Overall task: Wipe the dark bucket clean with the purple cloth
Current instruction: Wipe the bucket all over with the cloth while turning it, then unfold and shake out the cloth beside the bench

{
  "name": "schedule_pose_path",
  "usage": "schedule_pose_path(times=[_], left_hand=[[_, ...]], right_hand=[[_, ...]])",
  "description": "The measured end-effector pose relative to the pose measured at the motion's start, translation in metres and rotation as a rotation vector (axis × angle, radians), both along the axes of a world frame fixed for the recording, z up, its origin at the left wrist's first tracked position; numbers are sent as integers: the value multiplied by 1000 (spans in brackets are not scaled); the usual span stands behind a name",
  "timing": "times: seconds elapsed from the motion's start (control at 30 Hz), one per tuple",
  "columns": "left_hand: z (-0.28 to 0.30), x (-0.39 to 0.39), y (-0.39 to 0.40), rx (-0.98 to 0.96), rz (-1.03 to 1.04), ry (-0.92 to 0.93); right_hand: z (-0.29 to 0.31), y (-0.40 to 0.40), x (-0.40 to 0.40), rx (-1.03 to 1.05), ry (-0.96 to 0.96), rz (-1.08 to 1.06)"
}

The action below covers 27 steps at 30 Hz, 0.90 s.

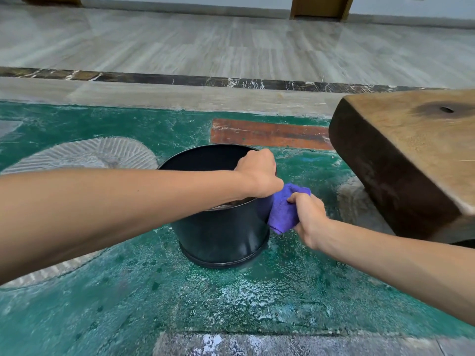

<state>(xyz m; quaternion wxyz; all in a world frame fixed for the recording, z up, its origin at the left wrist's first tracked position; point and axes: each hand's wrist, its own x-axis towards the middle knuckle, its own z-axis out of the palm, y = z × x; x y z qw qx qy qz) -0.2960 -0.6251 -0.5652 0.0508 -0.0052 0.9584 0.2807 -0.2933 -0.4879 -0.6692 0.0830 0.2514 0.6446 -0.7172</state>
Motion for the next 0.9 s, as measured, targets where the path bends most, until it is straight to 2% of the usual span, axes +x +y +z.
schedule_pose_path(times=[0.3,0.5,0.67,0.77,0.9], left_hand=[[-22,8,12,-17,-150,-4],[-22,9,7,-29,-194,-9],[-8,9,-12,-66,-181,95],[7,2,-32,65,-239,236],[20,-9,-48,212,-327,309]], right_hand=[[-8,14,10,56,1,105],[0,22,13,126,71,191],[22,27,17,172,223,184],[48,32,16,198,335,181],[84,35,18,261,541,213]])
